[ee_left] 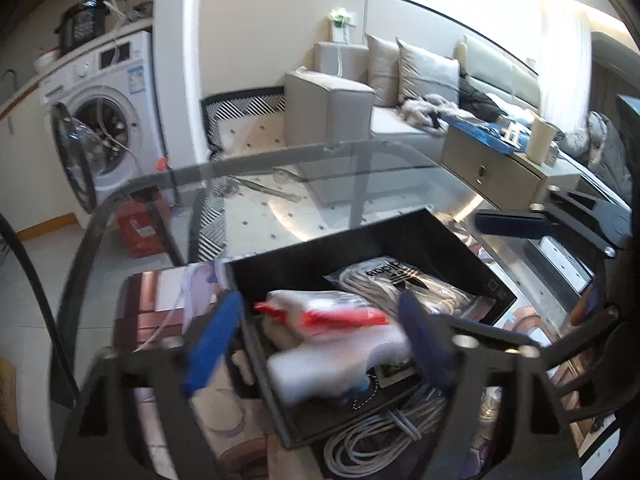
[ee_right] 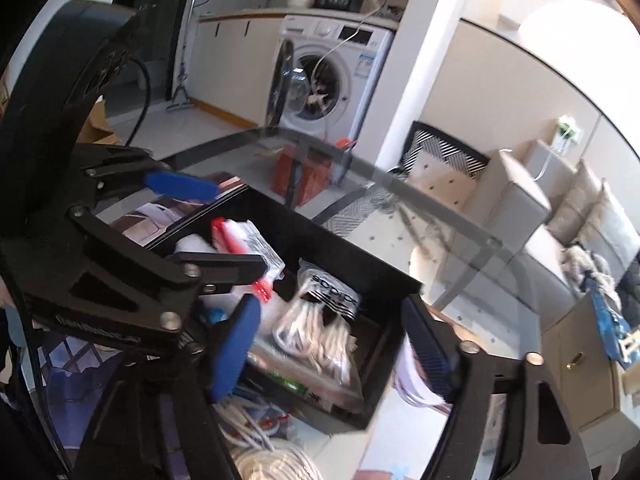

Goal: Organize soft objects
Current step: 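Open the right tool into the box while the left tool drops the packet inside, then withdraw both tools from the black box toward the remaining items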

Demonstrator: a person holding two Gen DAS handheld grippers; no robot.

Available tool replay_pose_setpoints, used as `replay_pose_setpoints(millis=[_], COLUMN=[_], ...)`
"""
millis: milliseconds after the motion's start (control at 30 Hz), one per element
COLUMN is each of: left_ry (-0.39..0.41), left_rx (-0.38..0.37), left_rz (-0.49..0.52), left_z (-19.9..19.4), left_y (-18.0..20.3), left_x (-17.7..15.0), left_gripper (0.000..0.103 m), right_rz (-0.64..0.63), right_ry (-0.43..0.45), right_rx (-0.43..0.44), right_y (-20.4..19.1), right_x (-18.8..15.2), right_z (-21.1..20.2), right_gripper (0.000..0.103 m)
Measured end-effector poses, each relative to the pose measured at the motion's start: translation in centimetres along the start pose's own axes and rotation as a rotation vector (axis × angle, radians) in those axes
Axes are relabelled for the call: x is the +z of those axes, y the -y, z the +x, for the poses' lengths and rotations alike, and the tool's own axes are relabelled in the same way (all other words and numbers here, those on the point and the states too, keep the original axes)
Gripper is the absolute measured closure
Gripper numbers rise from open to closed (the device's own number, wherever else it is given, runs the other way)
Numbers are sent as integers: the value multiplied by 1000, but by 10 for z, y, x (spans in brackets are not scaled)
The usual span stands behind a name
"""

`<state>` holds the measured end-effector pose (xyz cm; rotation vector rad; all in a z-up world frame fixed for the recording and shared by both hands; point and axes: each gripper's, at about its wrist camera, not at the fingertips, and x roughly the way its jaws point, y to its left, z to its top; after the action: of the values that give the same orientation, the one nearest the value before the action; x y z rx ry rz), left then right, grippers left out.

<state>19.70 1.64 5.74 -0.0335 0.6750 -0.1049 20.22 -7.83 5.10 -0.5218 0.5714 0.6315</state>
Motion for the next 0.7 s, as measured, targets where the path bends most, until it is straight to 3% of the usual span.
replay_pose_setpoints(millis=[167, 433, 700], left_ry=[55, 74, 75], left_rx=[-11, 24, 40], left_rz=[-58, -68, -68], left_z=[-25, -49, -65], left_y=[-10, -14, -9], left_x=[-5, -19, -39], left_gripper=[0, 0, 0], right_rz=[63, 178, 228], right_ry=[27, 61, 32], right_rx=[-11, 12, 54], right_y=[5, 13, 10], right_x=[-12, -37, -71], right_z=[-23, -58, -70], right_gripper=[0, 0, 0])
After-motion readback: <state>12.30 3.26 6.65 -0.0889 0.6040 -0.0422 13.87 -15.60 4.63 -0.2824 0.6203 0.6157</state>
